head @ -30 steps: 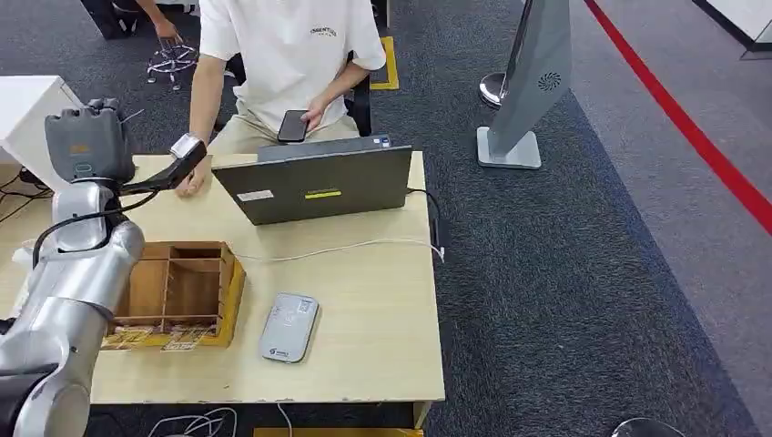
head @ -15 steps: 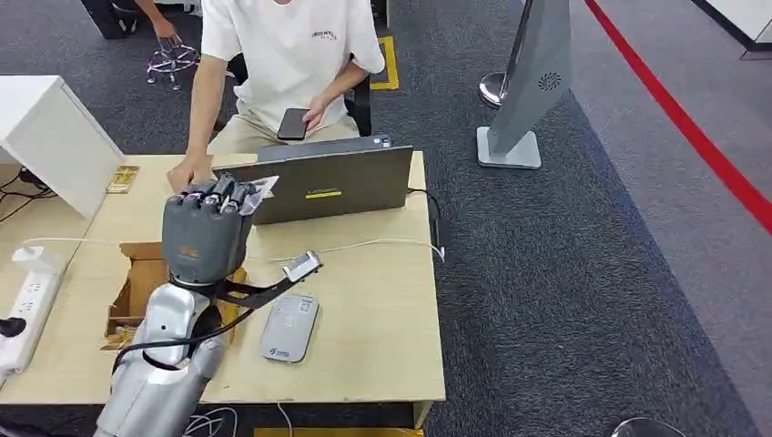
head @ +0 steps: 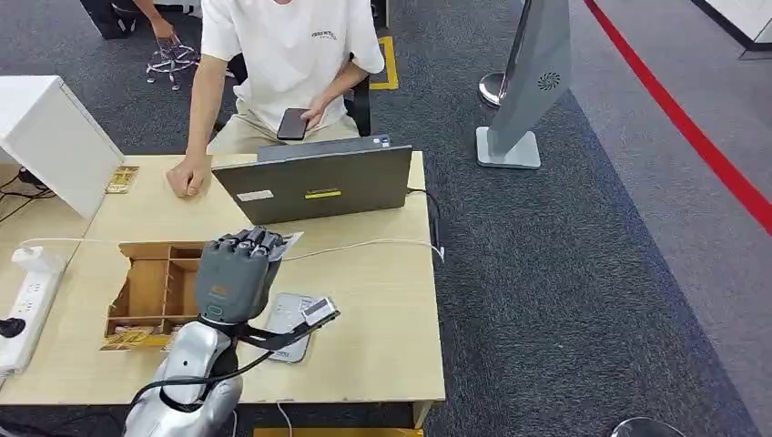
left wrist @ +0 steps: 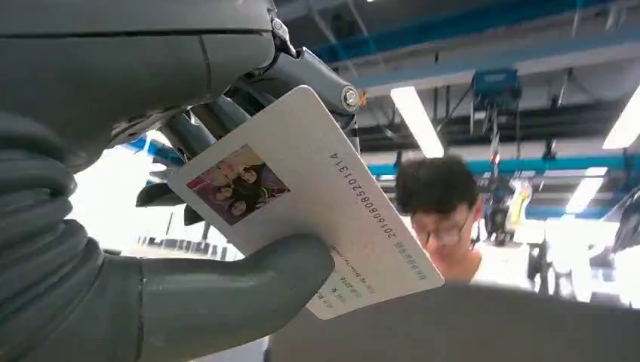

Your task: Pass the card to the sensor for recognition and then transmit it.

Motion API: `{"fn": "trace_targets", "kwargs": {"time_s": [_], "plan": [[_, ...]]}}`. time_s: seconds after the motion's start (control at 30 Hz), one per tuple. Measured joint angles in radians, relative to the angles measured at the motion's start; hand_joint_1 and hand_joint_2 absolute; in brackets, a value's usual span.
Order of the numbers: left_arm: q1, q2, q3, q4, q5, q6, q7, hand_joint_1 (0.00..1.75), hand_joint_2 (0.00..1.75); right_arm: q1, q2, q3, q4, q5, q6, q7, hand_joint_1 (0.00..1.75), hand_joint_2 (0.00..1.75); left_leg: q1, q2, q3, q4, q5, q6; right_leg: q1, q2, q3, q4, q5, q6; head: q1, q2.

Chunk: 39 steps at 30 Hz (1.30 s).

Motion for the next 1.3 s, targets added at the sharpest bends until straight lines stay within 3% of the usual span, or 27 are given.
{"fn": "trace_targets", "kwargs": {"time_s": [0.23,0.7,1.07,1.3], "plan": [[0.065,0.000,0.000,0.096,-0.005,-0.019,0.018,1.75,1.75,0.007,-0.008,-0.002,-0.008,-0.001,0.000,0.001,0.00,0.00,0.000,0.000,0.000,0.000,0.000,0.000,0.000,-0.001,0.000,0.000,0.000,0.000,0.000,0.000],[0.092,-0.025,0.000,0.225,-0.025,-0.039,0.029,1.75,1.75,0.000,-0.013,0.001,-0.008,-0.018,0.000,-0.010,0.00,0.00,0.000,0.000,0.000,0.000,0.000,0.000,0.000,-0.001,0.000,0.000,0.000,0.000,0.000,0.000],[0.087,-0.031,0.000,0.276,-0.024,-0.124,0.059,1.75,1.75,-0.006,-0.013,0.008,-0.005,-0.043,0.000,-0.027,0.00,0.00,0.000,0.000,0.000,0.000,0.000,0.000,0.000,-0.001,0.000,0.000,0.000,0.000,0.000,0.000],[0.075,-0.026,0.000,0.278,-0.020,-0.135,0.063,1.75,1.75,-0.006,-0.013,0.008,-0.005,-0.042,0.000,-0.027,0.00,0.00,0.000,0.000,0.000,0.000,0.000,0.000,0.000,-0.001,0.000,0.000,0.000,0.000,0.000,0.000]]}}
